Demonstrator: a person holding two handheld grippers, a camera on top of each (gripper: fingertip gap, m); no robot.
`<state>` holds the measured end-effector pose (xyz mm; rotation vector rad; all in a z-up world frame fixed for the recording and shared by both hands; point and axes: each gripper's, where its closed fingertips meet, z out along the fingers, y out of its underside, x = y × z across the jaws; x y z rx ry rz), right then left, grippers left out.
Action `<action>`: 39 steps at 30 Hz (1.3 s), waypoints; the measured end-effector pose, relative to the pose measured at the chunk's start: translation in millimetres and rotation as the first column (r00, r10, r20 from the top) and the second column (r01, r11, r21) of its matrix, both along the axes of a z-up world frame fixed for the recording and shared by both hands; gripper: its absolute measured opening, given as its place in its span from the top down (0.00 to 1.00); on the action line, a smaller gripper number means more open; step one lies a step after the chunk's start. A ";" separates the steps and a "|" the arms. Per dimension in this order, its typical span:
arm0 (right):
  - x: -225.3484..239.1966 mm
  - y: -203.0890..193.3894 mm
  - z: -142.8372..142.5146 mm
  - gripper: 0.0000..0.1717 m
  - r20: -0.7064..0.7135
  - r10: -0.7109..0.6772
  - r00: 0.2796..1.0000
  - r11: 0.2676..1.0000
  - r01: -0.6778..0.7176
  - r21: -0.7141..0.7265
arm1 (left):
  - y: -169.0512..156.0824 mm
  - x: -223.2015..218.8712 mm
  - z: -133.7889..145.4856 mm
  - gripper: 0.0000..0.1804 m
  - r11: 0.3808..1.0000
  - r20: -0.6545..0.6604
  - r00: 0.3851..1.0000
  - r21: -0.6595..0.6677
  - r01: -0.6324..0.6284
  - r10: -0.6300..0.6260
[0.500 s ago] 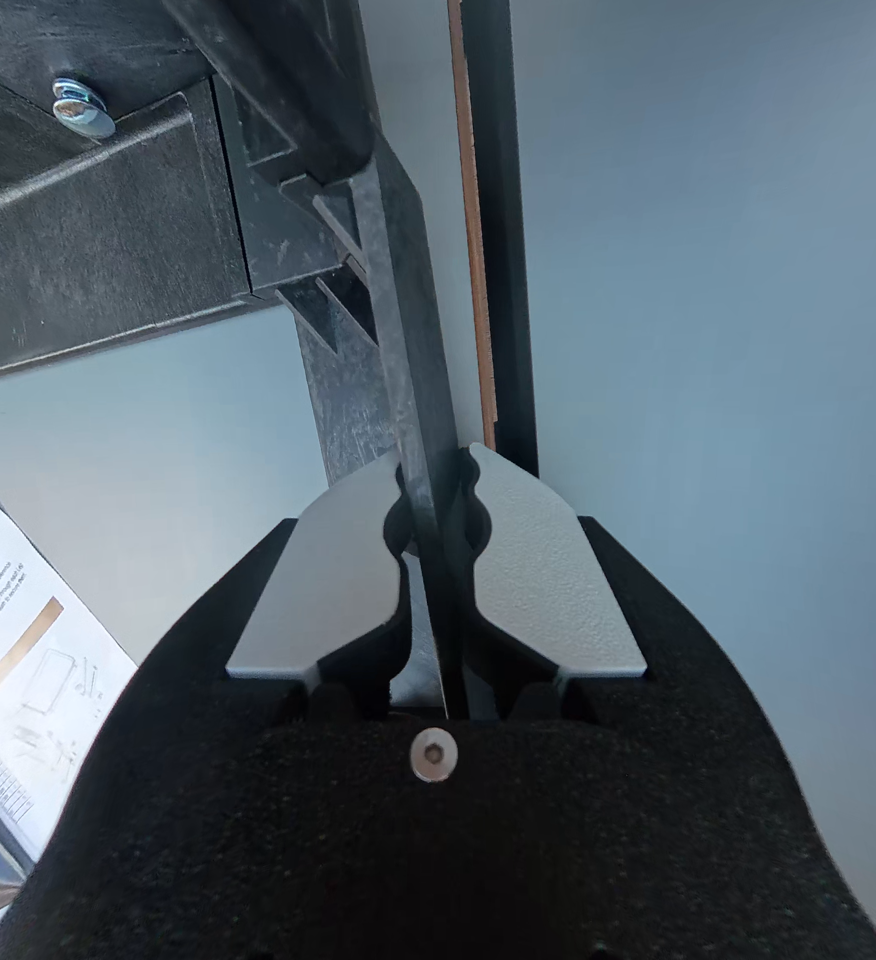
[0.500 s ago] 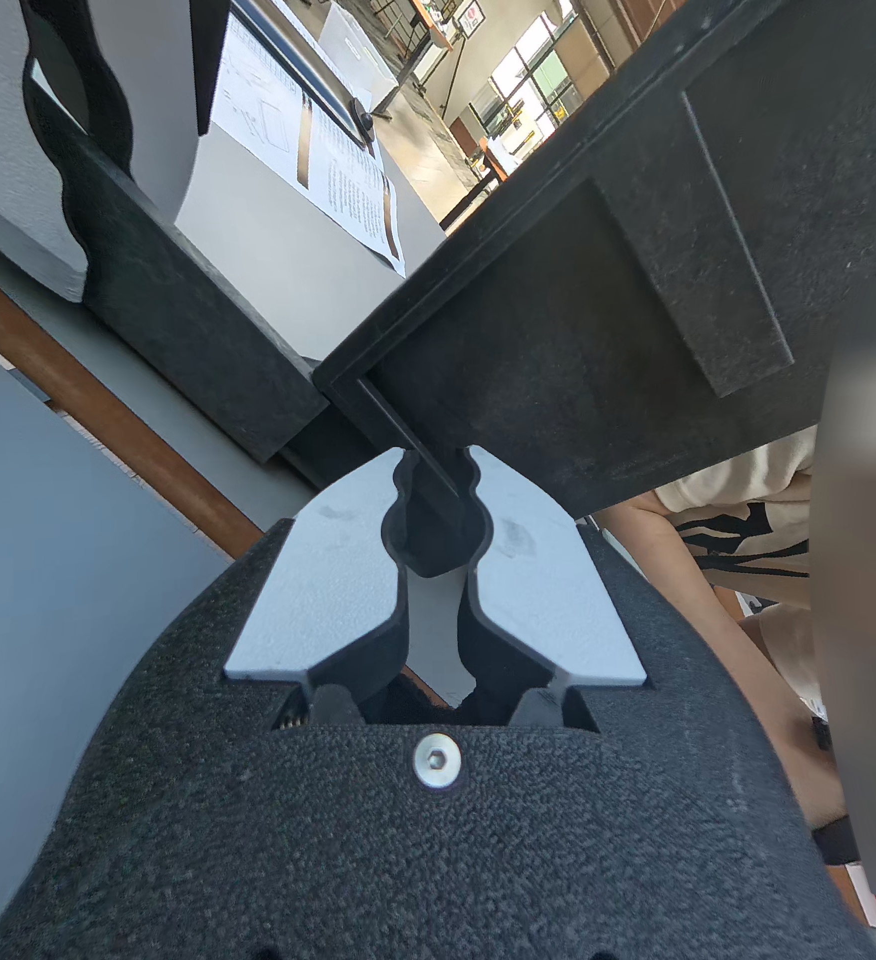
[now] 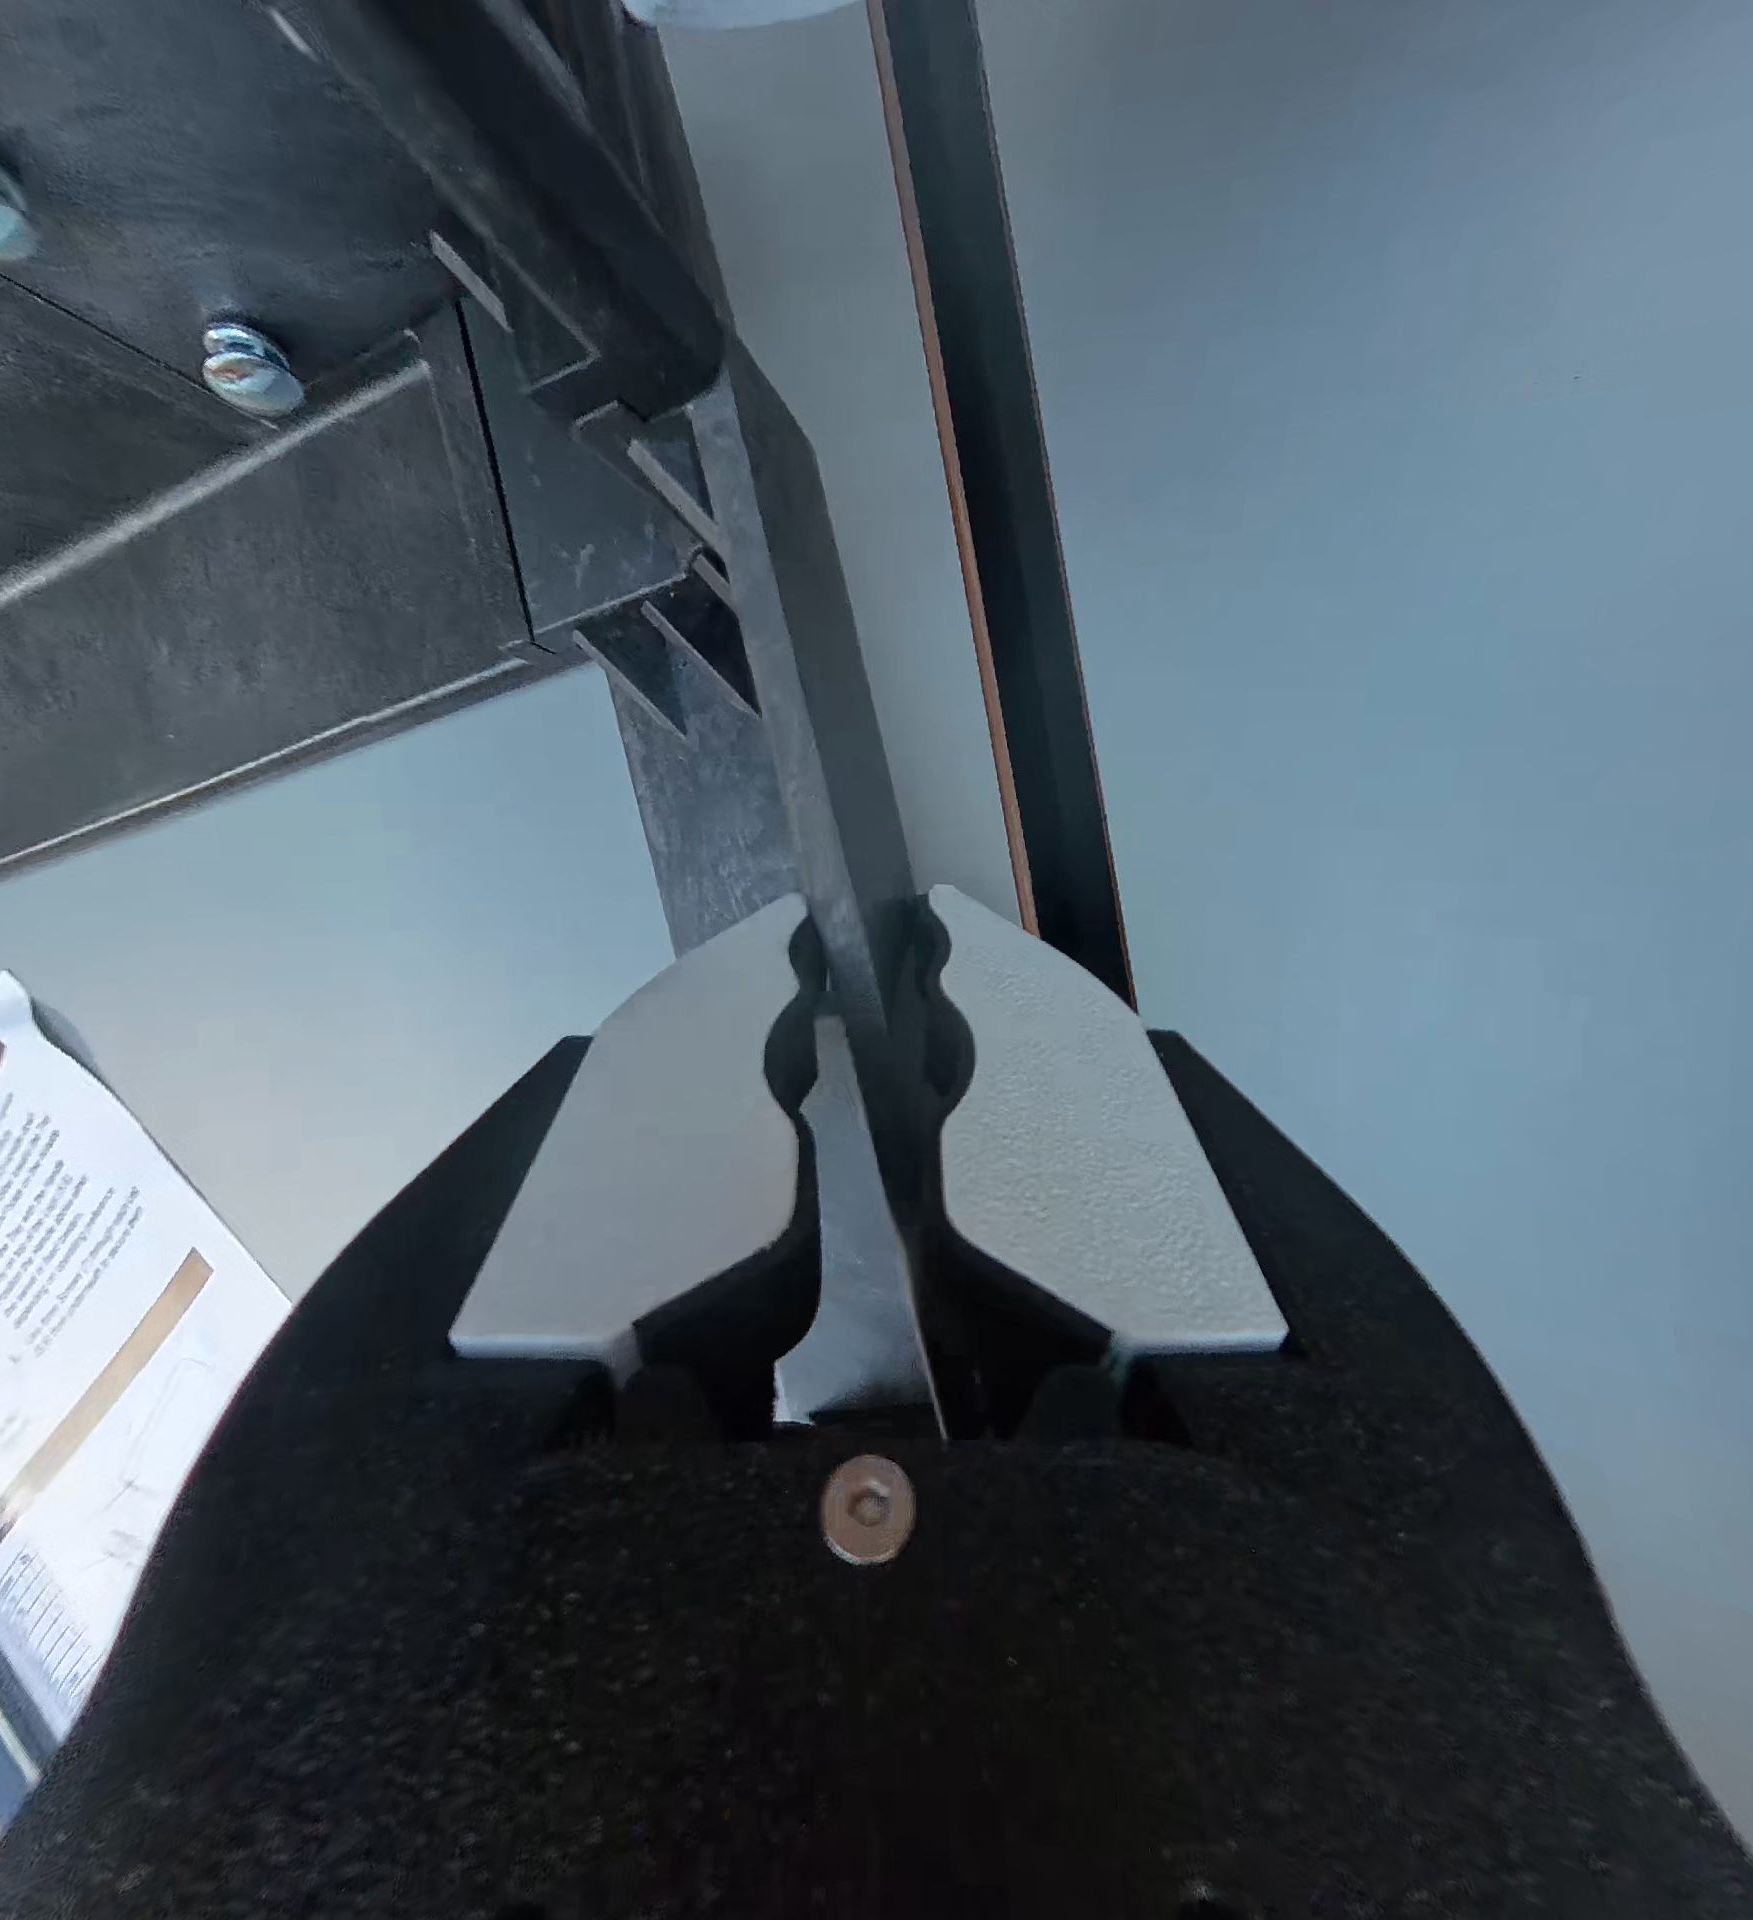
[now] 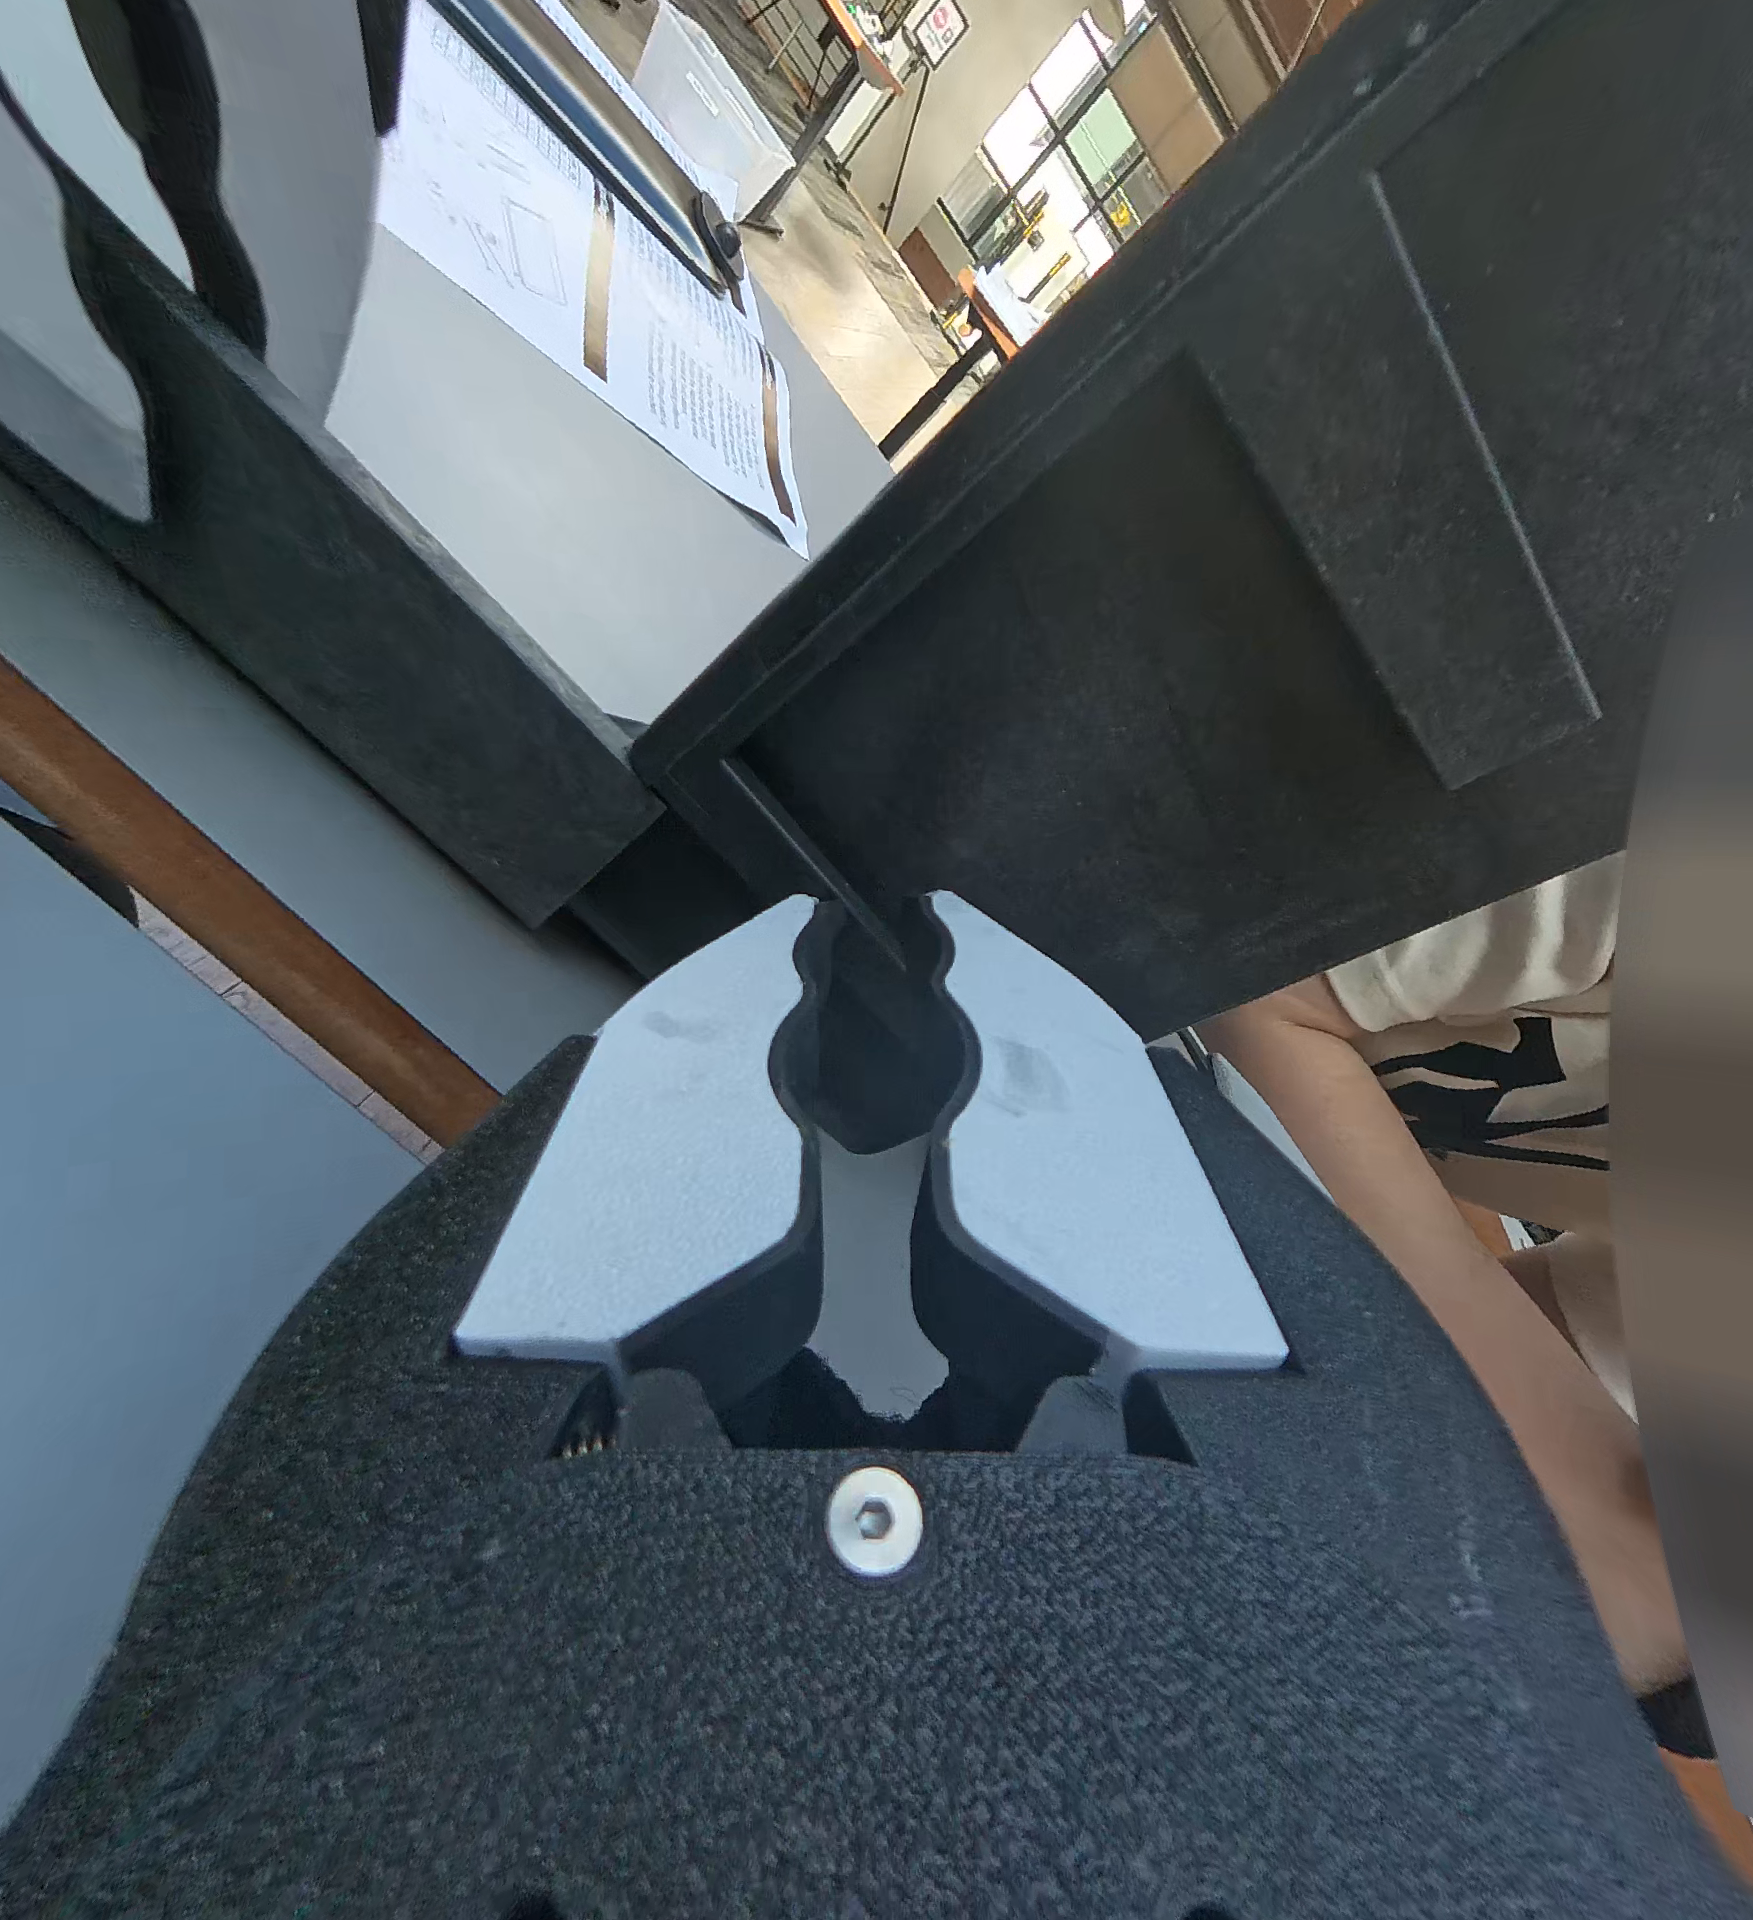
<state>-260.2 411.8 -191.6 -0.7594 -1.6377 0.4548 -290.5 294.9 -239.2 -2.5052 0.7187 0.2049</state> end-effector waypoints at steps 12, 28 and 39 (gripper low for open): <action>-1.8 0.3 -1.5 0.89 0.041 0.014 0.999 1.000 -0.014 -0.006 | -163.4 -151.4 -0.6 0.85 0.997 0.016 0.998 -0.055 -0.058 0.059; -10.7 -10.7 -9.2 0.89 0.093 -0.065 0.994 0.995 0.058 0.080 | -170.6 -187.7 -30.2 0.97 0.997 0.003 1.000 -0.071 0.025 -0.025; -21.2 -12.8 -9.1 0.89 0.079 -0.047 0.996 0.995 0.040 0.091 | -133.4 -173.2 36.3 0.89 0.986 -0.049 0.988 0.076 0.152 -0.148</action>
